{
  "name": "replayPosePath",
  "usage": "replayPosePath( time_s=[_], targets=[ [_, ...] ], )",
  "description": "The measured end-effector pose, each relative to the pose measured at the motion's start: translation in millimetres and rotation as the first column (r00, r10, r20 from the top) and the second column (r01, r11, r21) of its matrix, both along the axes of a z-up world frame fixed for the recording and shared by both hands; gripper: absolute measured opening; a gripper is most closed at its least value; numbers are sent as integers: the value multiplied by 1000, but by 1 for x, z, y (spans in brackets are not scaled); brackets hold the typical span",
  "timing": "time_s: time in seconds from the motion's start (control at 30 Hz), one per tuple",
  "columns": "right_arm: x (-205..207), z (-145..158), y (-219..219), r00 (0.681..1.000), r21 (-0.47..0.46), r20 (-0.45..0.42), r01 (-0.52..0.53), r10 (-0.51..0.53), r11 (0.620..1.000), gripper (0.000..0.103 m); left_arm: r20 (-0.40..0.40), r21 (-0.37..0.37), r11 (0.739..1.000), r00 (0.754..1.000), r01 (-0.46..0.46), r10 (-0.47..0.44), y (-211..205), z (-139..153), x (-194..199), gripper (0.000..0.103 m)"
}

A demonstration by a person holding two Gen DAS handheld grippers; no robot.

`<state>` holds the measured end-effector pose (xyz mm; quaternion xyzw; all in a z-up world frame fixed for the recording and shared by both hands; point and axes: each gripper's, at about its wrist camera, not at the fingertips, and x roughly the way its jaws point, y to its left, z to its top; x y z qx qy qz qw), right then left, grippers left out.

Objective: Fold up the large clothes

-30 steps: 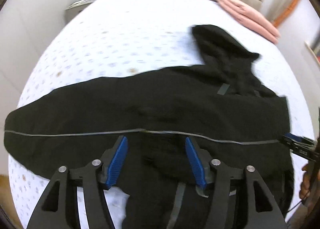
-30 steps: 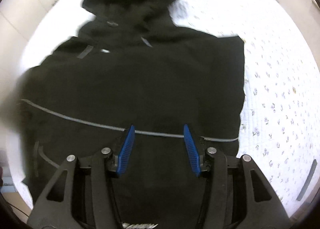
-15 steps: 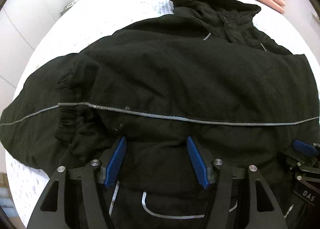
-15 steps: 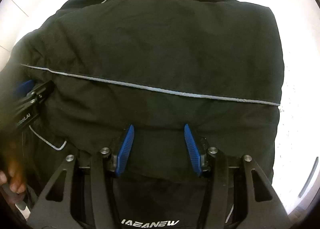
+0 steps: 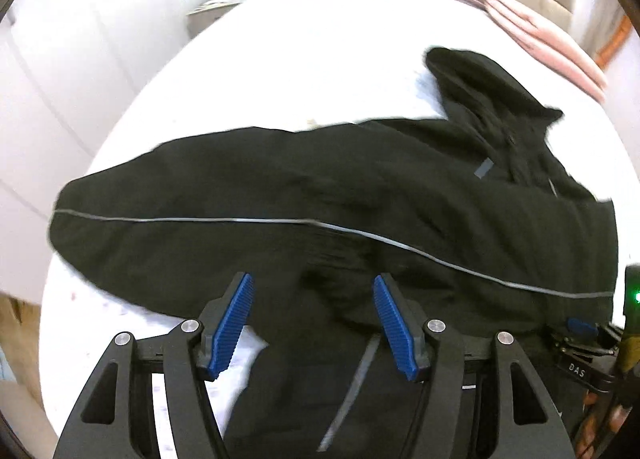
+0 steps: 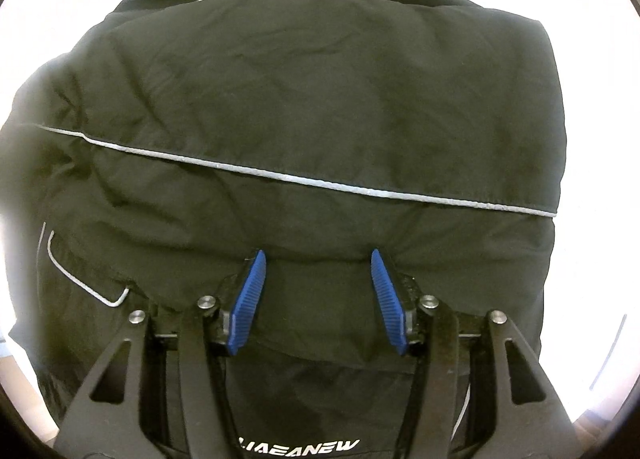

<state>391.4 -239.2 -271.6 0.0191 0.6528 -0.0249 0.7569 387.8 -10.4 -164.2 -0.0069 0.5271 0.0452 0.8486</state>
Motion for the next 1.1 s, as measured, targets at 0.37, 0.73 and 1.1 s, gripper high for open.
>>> replayPosePath(
  time_s=[0.37, 0.73, 1.1],
  targets=[
    [14, 3, 27, 999, -89, -34, 15, -18, 996, 58, 50, 18, 976, 975, -218, 216, 128, 26, -15, 66],
    [31, 8, 104, 995, -86, 1, -96, 96, 992, 58, -45, -214, 835, 859, -507, 511, 351, -45, -28, 70],
    [46, -4, 111, 997, -36, -20, -79, 79, 996, 67, -110, -431, 719, 823, -545, 558, 423, -109, 6, 70]
  ],
)
